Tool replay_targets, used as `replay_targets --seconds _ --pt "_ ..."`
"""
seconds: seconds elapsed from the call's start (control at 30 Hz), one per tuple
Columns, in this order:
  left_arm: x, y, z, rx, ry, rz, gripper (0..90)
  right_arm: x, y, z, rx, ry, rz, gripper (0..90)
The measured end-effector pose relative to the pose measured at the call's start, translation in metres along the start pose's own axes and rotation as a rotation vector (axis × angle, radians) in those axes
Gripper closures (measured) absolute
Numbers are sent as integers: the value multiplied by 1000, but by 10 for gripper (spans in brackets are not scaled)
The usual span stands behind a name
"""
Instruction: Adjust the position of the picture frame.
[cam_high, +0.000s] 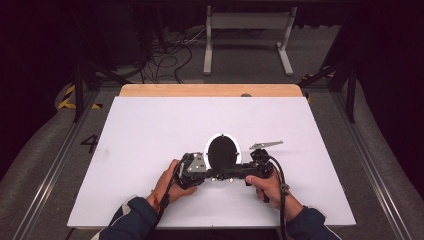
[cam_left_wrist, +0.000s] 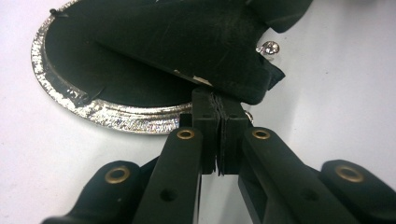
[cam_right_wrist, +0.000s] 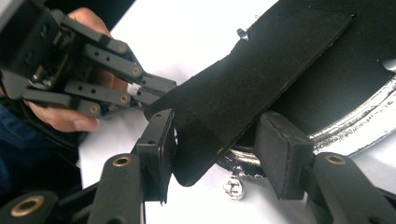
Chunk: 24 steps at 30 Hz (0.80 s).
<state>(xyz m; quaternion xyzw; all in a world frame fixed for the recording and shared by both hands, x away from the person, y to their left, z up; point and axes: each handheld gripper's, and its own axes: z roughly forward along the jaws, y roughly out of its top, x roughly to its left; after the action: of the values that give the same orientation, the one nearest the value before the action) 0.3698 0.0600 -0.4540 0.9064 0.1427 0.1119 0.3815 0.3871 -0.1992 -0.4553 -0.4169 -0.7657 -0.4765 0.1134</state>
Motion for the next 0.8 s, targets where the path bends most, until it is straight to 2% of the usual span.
replay_targets --seconds 0.13,0.27,0.33,0.43,0.67,0.8 --pt "1 0 1 4 3 -2 879 -4 1 -2 -18 25 40 487" --pt "3 -1 2 18 1 -1 875 -12 -2 -2 -40 25 114 531" --pt "3 -2 3 16 -7 -8 878 -16 -2 -2 -49 46 147 541" --pt "3 -1 2 16 -7 -7 880 -16 -2 3 -28 92 148 520" --pt "5 0 3 15 -13 -5 879 -16 0 8 -39 99 169 526" --pt "6 -1 2 24 -5 4 875 -15 -1 7 -42 86 169 549"
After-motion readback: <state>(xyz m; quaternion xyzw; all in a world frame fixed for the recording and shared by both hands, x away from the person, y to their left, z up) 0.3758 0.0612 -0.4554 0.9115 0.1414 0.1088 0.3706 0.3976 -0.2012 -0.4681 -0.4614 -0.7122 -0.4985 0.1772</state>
